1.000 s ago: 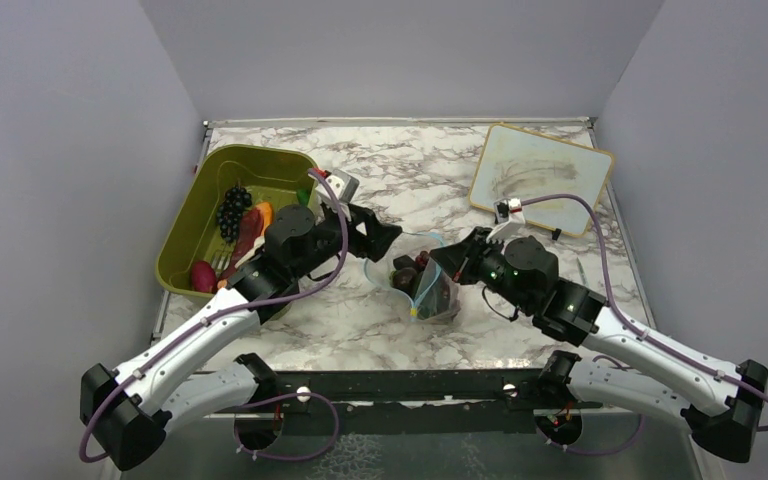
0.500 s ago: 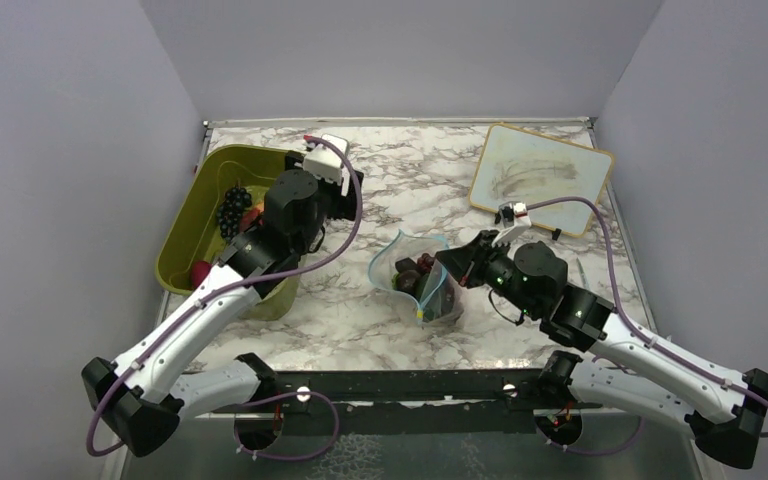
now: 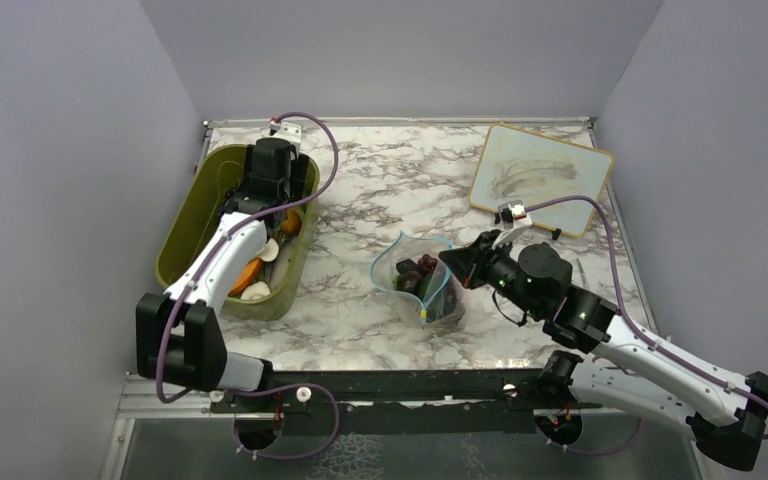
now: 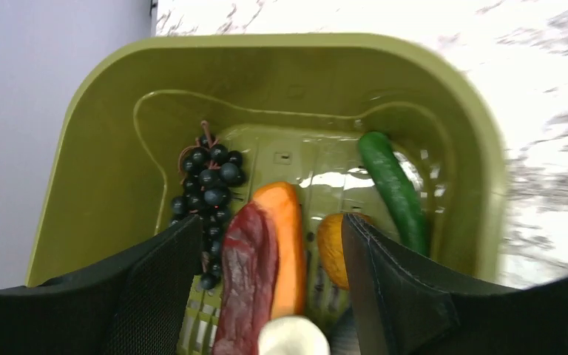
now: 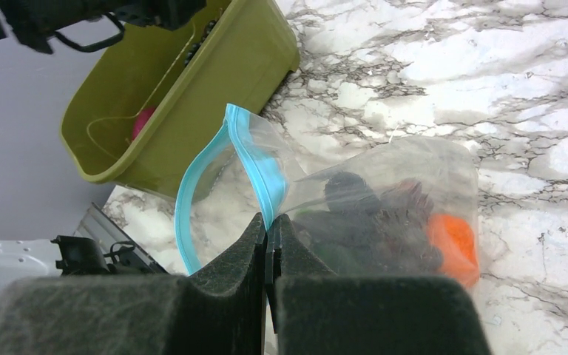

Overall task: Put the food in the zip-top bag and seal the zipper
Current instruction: Pick up the fake fruit from the bin.

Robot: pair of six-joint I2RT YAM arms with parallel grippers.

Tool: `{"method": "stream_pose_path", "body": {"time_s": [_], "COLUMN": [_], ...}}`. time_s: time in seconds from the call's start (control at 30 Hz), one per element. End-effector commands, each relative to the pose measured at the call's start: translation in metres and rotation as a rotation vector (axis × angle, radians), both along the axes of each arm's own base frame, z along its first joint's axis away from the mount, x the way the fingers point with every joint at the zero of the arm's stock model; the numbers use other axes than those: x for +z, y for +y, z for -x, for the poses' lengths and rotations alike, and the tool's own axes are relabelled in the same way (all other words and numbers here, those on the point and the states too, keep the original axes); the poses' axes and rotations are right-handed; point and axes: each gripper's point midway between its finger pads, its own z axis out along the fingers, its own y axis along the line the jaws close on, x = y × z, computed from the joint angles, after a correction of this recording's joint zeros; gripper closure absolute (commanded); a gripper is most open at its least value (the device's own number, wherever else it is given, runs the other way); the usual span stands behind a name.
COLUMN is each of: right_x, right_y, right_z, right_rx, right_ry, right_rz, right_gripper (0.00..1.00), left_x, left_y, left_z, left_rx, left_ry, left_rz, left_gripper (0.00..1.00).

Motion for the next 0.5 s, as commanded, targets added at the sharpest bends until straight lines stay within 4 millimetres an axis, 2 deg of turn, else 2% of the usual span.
{"method": "stream_pose_path", "body": {"time_s": [0.0, 0.2, 0.33, 0.4, 0.47], "right_x": [0.039, 0.037, 0.038, 0.037, 0.036], "right_y": [0.002, 0.004, 0.004, 0.003, 0.002], "right_z": [0.002, 0.0, 0.0, 0.001, 0.0], "right_rx": [0.027, 0.019, 0.019, 0.014, 0.008], "right_ry": [-0.096, -0.078, -0.074, -0.07, -0.065], "right_rz": [-0.051, -0.064, -0.071, -0.067, -0.067], "right_gripper": [0.99, 0.99, 0.99, 0.99, 0.99], "left_x": [-0.004, -0.039, -0.06, -0.063, -0.08], "left_y": [0.036, 0.087, 0.099, 0.108, 0.113], "left_z": [-0.028, -0.049, -0.059, -0.063, -0.067], "left_rx": [0.071, 0.223, 0.236, 0.25, 0.248], "left_ry": [-0.012, 0.024, 0.043, 0.04, 0.074], "left_rz": [-0.105, -0.223, -0.251, -0.252, -0.257], "left_gripper": [0.3, 0.34, 0.38, 0.39, 0.39]}}
